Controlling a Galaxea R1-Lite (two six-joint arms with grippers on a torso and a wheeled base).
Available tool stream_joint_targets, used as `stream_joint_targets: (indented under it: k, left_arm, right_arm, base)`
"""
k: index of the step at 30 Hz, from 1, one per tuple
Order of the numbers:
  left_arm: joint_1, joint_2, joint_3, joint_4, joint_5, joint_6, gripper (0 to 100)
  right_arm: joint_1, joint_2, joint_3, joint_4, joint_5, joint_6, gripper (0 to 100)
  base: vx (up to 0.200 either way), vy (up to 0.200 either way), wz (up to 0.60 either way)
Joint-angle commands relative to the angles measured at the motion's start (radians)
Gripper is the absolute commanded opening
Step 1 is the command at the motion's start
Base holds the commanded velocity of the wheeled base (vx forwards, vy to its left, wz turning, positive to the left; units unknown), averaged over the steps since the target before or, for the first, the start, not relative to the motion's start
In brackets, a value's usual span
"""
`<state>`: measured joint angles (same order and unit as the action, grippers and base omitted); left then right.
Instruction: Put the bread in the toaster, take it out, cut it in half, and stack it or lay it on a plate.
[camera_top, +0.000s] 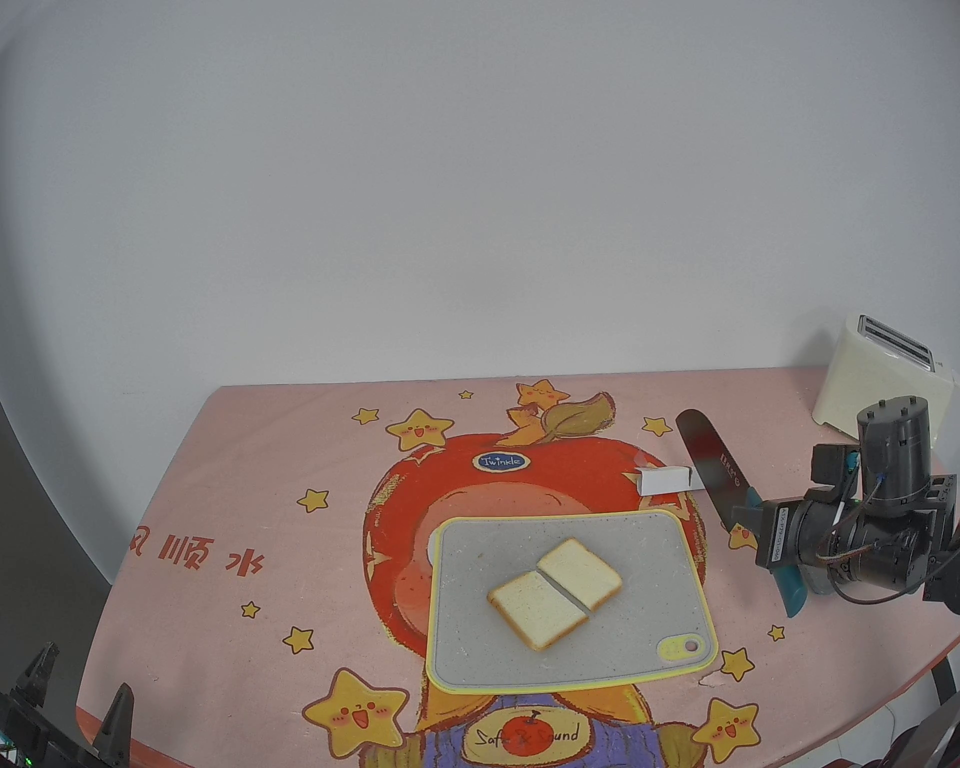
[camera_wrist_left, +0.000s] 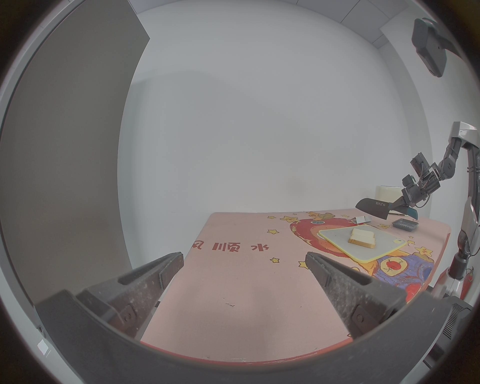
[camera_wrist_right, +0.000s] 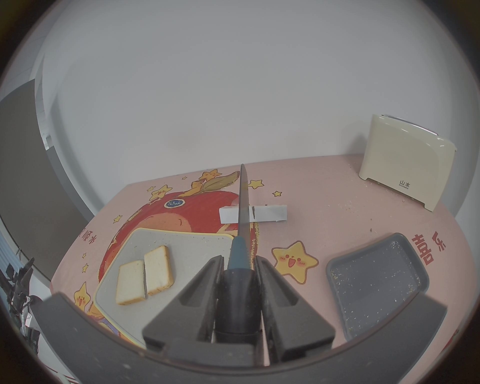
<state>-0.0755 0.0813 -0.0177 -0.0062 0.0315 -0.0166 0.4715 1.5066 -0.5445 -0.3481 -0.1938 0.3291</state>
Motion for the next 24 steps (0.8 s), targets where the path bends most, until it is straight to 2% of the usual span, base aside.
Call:
stream_joint_targets:
  k: [1,24]
  left_arm:
    - [0.0,0.003,0.018,-0.001,0.001,0.0,100]
    - [0.0,0.003,0.018,0.0,0.001,0.0,100]
  right_arm:
    - [-0.004,0.006,0.001,0.0,0.001,0.001,0]
    - [-0.013,0.03,0.006,-0.002,0.001,-0.002,0]
  base:
    - [0.0,0.0,0.0]
    - [0.0,0.0,0.0]
